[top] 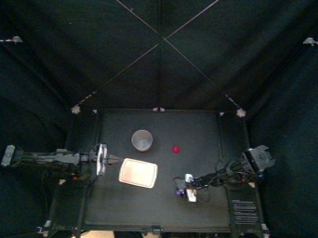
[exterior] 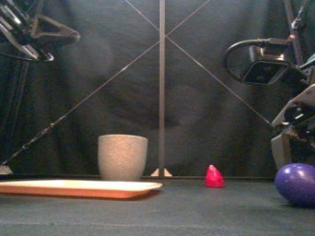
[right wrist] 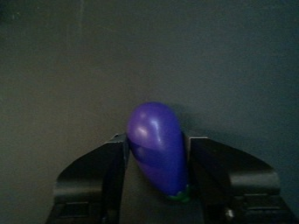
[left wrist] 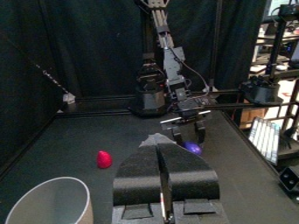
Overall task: Pick the eggplant then place it in the grey bowl
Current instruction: Place eggplant in the grey bowl
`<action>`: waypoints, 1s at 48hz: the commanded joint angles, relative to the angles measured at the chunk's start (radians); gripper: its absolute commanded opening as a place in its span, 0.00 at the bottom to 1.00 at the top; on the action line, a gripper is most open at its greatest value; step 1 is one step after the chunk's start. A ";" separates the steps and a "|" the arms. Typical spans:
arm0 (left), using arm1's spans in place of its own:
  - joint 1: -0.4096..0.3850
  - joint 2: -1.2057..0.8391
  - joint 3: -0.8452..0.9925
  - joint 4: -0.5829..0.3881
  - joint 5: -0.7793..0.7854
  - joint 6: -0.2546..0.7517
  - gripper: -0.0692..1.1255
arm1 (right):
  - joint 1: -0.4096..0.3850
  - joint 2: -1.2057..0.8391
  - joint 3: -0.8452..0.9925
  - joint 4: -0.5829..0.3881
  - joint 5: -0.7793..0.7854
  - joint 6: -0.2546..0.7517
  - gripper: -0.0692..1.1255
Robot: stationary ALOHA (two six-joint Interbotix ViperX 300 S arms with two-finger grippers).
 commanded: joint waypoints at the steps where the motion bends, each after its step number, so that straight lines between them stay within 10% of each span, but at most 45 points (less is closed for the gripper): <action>1: 0.000 0.003 -0.012 0.002 -0.002 0.000 0.04 | -0.002 -0.021 -0.015 -0.006 -0.003 -0.002 0.50; 7: 0.000 0.003 -0.012 0.003 0.002 0.000 0.04 | -0.054 -0.054 -0.066 -0.044 -0.003 -0.011 0.36; 24: 0.000 0.002 -0.012 0.002 0.002 0.000 0.04 | -0.376 -0.052 -0.413 -0.351 -0.002 0.000 0.40; 48: 0.000 0.002 -0.009 0.003 0.002 0.000 0.04 | -0.617 0.253 -0.784 -0.477 0.077 0.002 0.42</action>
